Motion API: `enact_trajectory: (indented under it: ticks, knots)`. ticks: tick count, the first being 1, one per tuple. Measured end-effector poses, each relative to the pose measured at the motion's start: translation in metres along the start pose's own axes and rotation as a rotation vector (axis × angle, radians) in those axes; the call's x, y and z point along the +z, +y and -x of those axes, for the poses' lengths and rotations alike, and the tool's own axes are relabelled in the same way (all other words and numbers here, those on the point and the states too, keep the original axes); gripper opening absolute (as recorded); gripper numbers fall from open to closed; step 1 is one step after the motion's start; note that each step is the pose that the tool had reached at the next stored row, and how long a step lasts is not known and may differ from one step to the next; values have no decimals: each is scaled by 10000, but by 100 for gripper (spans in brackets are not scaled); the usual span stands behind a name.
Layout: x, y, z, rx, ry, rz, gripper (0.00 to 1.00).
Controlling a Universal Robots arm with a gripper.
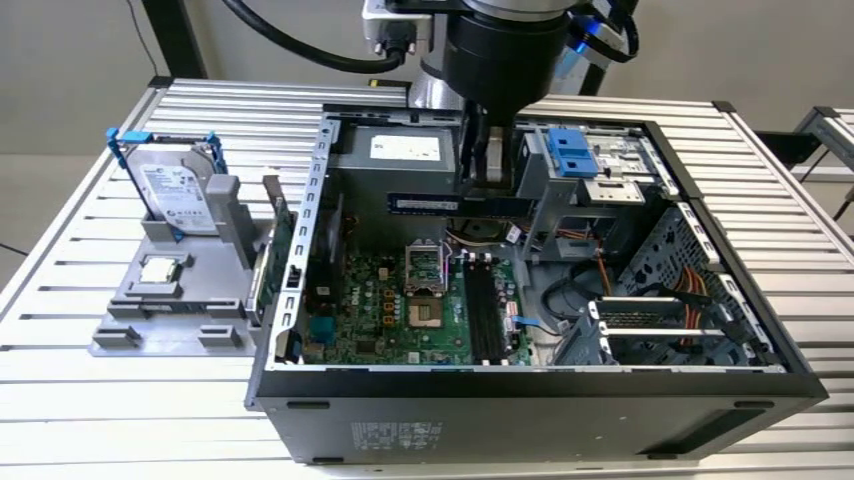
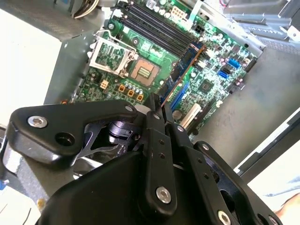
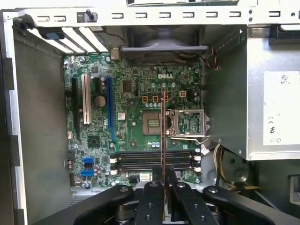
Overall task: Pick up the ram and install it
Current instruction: 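Pick up the ram and move it above insertion slot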
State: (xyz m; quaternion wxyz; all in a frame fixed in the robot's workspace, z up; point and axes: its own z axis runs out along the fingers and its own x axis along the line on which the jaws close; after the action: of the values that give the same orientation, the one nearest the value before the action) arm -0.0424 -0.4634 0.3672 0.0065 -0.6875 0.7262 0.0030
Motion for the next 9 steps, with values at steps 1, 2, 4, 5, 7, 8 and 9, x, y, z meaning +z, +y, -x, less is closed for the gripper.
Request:
enact_trajectory:
  ticks: [1,2,4,5,7,8,9]
  knots:
    - [0,-12,2,0,1,0,0]
    - [0,-24,3,0,0,0,0]
    - [0,-49,6,0,1,0,0]
    - [0,-62,8,0,1,0,0]
    - [0,-86,10,0,1,0,0]
    - [0,-98,12,1,1,0,0]
    - [0,-110,13,0,1,0,0]
